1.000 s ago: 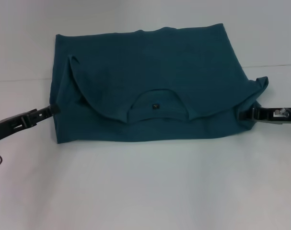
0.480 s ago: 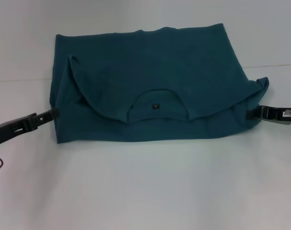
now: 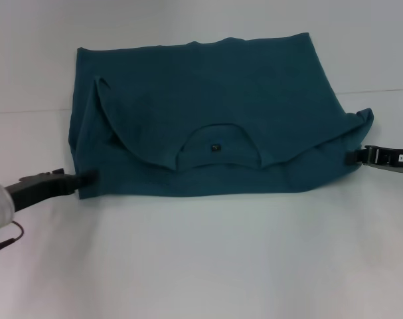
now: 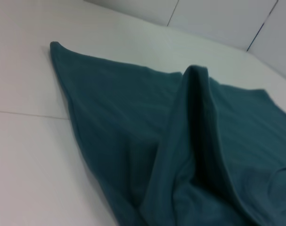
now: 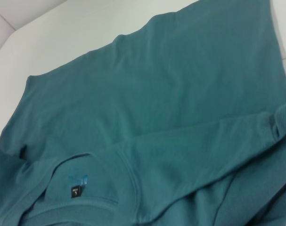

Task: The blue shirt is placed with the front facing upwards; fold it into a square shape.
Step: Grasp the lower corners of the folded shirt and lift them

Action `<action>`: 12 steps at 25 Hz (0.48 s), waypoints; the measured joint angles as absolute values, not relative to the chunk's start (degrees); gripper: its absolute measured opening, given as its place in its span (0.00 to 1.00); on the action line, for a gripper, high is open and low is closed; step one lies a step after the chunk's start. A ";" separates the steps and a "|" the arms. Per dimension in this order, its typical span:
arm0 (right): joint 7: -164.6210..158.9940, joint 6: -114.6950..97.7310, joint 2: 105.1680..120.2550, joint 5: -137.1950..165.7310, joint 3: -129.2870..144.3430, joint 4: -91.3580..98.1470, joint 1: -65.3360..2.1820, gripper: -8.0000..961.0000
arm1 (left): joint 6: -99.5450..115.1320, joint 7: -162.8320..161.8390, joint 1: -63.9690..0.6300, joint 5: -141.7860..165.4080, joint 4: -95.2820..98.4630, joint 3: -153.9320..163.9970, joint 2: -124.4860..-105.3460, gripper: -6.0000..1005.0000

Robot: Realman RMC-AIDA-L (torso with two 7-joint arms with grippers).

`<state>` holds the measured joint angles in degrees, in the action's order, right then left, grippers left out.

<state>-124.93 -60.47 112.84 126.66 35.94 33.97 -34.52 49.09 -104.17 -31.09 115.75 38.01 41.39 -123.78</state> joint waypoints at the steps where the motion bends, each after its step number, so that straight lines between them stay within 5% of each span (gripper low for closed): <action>1: -124.99 -60.47 112.84 126.65 35.81 33.97 -34.48 0.03 | 47.94 -104.11 -31.33 115.75 37.60 42.46 -123.79 0.80; 12: -125.06 -60.47 112.77 126.64 35.68 34.02 -34.65 0.03 | 45.35 -102.80 -32.26 115.82 35.97 45.47 -123.89 0.78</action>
